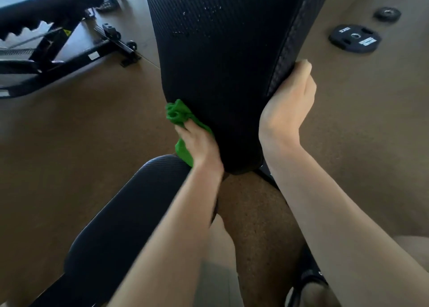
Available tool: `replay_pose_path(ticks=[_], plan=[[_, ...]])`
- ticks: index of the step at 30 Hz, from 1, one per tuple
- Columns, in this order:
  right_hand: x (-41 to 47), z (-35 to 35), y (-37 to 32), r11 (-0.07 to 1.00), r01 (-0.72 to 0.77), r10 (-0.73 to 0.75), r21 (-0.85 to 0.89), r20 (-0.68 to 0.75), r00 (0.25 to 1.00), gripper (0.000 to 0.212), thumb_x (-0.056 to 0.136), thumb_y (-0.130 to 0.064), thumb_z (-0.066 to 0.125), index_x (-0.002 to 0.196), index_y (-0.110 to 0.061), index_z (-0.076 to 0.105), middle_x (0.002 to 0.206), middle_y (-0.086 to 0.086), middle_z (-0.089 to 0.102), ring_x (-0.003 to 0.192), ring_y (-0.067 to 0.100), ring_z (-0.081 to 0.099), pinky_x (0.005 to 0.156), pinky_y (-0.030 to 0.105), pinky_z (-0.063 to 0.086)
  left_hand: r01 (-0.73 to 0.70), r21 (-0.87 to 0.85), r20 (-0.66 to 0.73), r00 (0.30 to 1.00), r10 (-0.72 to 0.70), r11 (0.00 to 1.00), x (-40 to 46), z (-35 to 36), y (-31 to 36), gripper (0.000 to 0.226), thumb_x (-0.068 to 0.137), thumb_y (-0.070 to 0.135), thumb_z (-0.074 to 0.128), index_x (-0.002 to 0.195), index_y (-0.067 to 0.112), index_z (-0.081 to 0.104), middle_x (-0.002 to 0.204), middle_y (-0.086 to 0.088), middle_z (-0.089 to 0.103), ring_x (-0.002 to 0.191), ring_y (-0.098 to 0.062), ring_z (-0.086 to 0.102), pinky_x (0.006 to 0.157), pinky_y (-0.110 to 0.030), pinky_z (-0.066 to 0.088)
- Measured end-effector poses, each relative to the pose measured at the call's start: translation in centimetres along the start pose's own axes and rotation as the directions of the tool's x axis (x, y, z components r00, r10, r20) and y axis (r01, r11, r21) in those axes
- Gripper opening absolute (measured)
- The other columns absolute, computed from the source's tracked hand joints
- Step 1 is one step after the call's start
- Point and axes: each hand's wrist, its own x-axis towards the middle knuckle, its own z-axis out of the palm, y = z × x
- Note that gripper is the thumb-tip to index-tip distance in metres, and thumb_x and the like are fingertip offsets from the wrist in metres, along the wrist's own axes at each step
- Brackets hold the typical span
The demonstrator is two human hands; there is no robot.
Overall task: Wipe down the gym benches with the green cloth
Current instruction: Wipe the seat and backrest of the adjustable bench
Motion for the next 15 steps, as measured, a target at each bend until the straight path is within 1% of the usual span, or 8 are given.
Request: replay_pose_path(ticks=[2,3,4,7,9,11,13,15], plan=[[0.1,0.1,0.1,1.0,0.017,-0.017,-0.009,-0.003,1.0,0.045,0.107,-0.018,0.032,0.064,-0.026,0.021,0.049,-0.016,0.028,0.053,0.005,0.027,0.063,0.031,0.026,0.082,-0.049,0.029,0.996,-0.08,0.995,4.4,-0.3,0.5,0.055,0.101,0.057,0.033,0.154,0.044,0.036,0.15,-0.003,0.053,0.13,-0.034,0.057,0.109,-0.06,0.047],[0.2,0.2,0.2,1.0,0.021,-0.021,-0.008,0.001,1.0,0.045,0.107,-0.018,0.032,0.064,-0.026,0.021,0.049,-0.016,0.028,0.054,0.005,0.027,0.063,0.032,0.026,0.116,-0.045,0.045,0.992,-0.114,0.992,5.5,-0.4,0.5,0.057,0.096,0.063,0.035,0.15,0.047,0.04,0.146,-0.003,0.057,0.124,-0.036,0.061,0.102,-0.063,0.051],[0.2,0.3,0.2,1.0,0.022,-0.022,-0.007,0.008,1.0,0.045,0.107,-0.018,0.032,0.064,-0.026,0.021,0.05,-0.016,0.028,0.055,0.005,0.027,0.064,0.032,0.027,0.123,-0.052,0.049,0.991,-0.121,0.991,5.6,-0.4,0.1,0.058,0.093,0.067,0.036,0.148,0.05,0.041,0.144,-0.002,0.058,0.121,-0.036,0.062,0.099,-0.064,0.052],[0.1,0.2,0.3,1.0,0.01,-0.01,-0.01,0.011,1.0,0.044,0.106,-0.021,0.031,0.063,-0.027,0.023,0.052,-0.016,0.03,0.057,0.005,0.029,0.066,0.033,0.03,0.144,-0.092,0.036,0.989,-0.141,0.985,0.9,-0.2,-2.4,0.051,0.099,0.068,0.032,0.148,0.056,0.036,0.15,0.003,0.052,0.127,-0.031,0.057,0.106,-0.061,0.048],[0.1,0.2,0.3,1.0,0.003,-0.002,-0.011,0.006,1.0,0.045,0.106,-0.021,0.031,0.062,-0.028,0.025,0.049,-0.017,0.033,0.056,0.005,0.03,0.067,0.033,0.031,0.226,-0.118,-0.02,0.973,-0.23,0.967,-3.2,0.0,-3.1,0.047,0.098,0.068,0.034,0.144,0.059,0.038,0.149,0.008,0.052,0.127,-0.025,0.055,0.111,-0.057,0.044],[0.0,0.1,0.2,1.0,-0.009,0.009,-0.013,0.001,1.0,0.045,0.106,-0.021,0.031,0.061,-0.027,0.025,0.048,-0.018,0.034,0.057,0.005,0.03,0.067,0.033,0.032,0.308,-0.104,-0.037,0.949,-0.313,0.946,-7.3,0.3,-3.7,0.04,0.105,0.056,0.036,0.144,0.056,0.039,0.148,0.01,0.052,0.127,-0.02,0.054,0.116,-0.052,0.039],[0.0,0.1,0.2,1.0,-0.014,0.014,-0.017,-0.001,1.0,0.045,0.106,-0.021,0.031,0.061,-0.027,0.025,0.048,-0.018,0.034,0.055,0.005,0.03,0.067,0.033,0.031,0.359,-0.13,0.011,0.933,-0.361,0.924,-11.0,0.7,-3.5,0.044,0.109,0.048,0.036,0.153,0.055,0.032,0.153,0.009,0.047,0.135,-0.023,0.05,0.119,-0.051,0.036],[-0.1,0.1,0.1,0.999,-0.021,0.021,-0.027,0.003,1.0,0.044,0.106,-0.021,0.031,0.063,-0.026,0.026,0.05,-0.017,0.034,0.055,0.005,0.03,0.066,0.032,0.031,0.361,-0.131,0.026,0.932,-0.36,0.923,-12.7,1.1,-3.1,0.048,0.111,0.045,0.035,0.158,0.053,0.025,0.157,0.008,0.043,0.141,-0.026,0.047,0.12,-0.051,0.036]])
